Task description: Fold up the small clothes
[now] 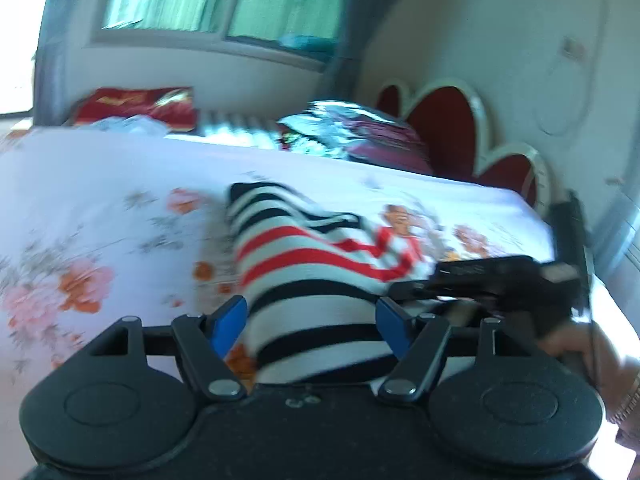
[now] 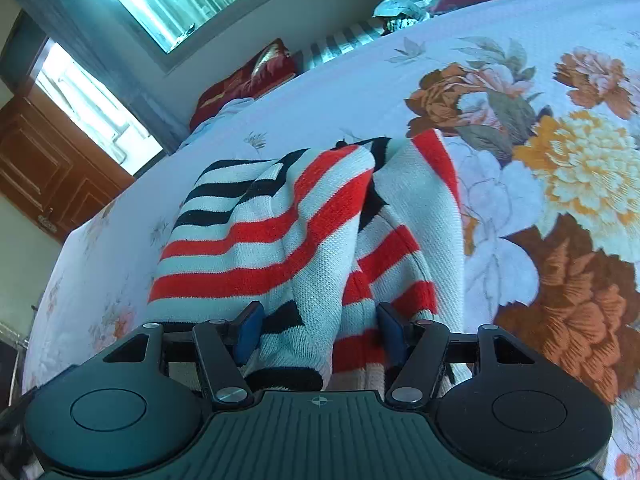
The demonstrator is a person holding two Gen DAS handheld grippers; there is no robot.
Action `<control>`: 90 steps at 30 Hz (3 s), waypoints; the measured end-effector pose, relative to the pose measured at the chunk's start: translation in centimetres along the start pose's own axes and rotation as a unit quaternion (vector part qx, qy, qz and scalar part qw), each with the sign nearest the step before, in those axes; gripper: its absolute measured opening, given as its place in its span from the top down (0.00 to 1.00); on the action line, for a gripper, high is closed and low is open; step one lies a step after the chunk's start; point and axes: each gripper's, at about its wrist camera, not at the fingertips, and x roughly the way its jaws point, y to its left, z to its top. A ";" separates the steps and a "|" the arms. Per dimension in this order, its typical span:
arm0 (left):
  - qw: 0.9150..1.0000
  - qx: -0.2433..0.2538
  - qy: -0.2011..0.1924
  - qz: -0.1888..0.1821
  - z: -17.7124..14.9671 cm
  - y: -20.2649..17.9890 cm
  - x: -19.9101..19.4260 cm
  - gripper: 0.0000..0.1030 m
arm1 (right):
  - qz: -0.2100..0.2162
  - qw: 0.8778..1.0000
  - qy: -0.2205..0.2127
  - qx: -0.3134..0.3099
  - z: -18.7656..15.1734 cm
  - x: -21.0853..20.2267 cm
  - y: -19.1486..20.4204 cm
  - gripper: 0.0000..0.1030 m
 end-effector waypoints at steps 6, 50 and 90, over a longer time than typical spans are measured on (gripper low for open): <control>0.999 -0.045 0.008 0.016 0.5 2.1 1.0 0.33 | -0.018 0.999 -0.022 -0.016 -0.4 0.0 1.1 0.77; 0.994 -0.063 0.085 -0.035 -1.4 0.8 6.8 0.32 | -0.058 0.996 -0.052 0.043 -7.9 -9.3 -4.8 0.71; 0.990 -0.129 0.051 0.026 6.7 3.3 16.8 0.48 | -0.123 0.984 -0.122 -0.030 6.4 -0.2 -2.2 0.81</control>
